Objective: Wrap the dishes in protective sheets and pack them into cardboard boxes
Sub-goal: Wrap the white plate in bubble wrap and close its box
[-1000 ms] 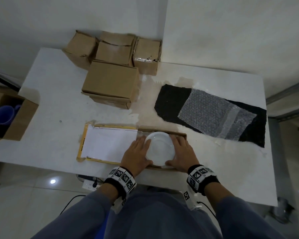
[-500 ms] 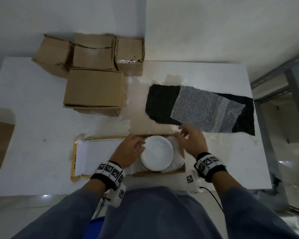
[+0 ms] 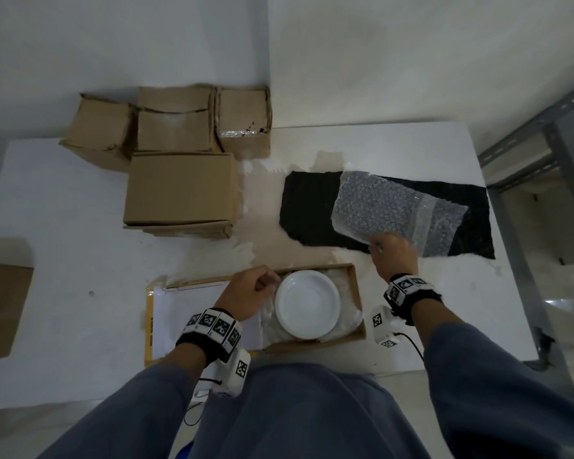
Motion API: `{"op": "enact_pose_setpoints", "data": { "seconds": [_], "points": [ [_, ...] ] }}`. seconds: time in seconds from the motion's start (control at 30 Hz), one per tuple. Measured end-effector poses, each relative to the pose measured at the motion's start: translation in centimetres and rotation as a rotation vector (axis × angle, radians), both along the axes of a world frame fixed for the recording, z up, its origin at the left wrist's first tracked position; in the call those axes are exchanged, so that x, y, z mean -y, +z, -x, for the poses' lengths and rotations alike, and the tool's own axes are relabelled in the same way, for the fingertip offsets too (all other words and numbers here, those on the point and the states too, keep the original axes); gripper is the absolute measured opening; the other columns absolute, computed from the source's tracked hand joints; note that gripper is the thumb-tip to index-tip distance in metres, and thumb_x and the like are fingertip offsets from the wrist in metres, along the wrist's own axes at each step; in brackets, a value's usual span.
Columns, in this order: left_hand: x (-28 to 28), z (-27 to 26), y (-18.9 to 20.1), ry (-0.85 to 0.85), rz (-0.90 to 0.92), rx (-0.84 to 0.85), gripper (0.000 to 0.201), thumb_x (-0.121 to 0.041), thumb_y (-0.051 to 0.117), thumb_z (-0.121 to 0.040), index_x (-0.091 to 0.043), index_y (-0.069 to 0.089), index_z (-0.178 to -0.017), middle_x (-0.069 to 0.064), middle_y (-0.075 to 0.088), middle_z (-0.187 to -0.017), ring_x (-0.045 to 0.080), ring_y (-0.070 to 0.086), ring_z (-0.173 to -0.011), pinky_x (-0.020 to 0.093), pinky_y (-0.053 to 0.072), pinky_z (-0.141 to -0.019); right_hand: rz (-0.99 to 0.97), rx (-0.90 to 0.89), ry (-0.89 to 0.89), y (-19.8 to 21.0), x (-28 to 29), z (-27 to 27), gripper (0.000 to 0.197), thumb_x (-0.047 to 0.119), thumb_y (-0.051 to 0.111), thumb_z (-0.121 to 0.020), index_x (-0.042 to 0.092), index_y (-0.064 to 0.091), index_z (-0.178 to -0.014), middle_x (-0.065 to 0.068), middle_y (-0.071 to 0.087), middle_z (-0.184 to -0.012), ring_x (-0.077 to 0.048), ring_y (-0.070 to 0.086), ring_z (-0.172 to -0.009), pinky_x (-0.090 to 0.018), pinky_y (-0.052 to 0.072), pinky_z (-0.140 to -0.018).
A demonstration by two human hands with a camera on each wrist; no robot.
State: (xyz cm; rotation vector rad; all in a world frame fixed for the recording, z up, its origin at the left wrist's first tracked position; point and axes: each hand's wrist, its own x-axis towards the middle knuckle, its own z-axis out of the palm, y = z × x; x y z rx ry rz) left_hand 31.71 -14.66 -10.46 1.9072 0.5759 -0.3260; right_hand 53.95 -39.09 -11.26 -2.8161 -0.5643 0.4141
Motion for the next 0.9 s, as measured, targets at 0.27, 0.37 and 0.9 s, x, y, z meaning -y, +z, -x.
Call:
{"op": "enact_pose_setpoints", "data": {
  "seconds": [0.27,0.37,0.9],
  "points": [
    [-0.5,-0.7,1.9,0.139,-0.075,0.134,0.052,-0.009,0.071,-0.085,-0.036,0.052,-0.125,-0.004,0.054,-0.116,0.008,0.058,-0.091,0.027,0.054,-0.081,-0.458,0.156,0.41,4.4,-0.5,3.5,0.014,0.003,0.067,-0.084,0.01,0.067,-0.096,-0.005,0.066,-0.096,-0.025,0.061,-0.085,-0.035,0.05,-0.072],
    [-0.2,-1.4,3.9,0.117,-0.329,0.343,0.091,-0.018,0.082,-0.077,-0.033,0.029,-0.149,-0.005,0.031,-0.14,0.014,0.048,-0.117,0.024,0.048,-0.092,-0.446,0.066,0.503,4.7,-1.3,6.1,0.016,0.008,0.065,-0.083,0.013,0.068,-0.098,-0.005,0.068,-0.099,-0.026,0.063,-0.087,-0.039,0.053,-0.075],
    [-2.8,-2.3,12.5,0.335,0.13,0.349,0.013,-0.008,0.066,-0.093,-0.013,0.07,-0.083,-0.003,0.072,-0.075,0.007,0.064,-0.067,0.019,0.048,-0.066,-0.417,-0.018,0.248,11.7,-4.0,4.2,0.026,0.026,0.07,-0.079,0.03,0.068,-0.105,0.014,0.069,-0.096,-0.011,0.064,-0.09,-0.03,0.05,-0.087]
  ]
}}
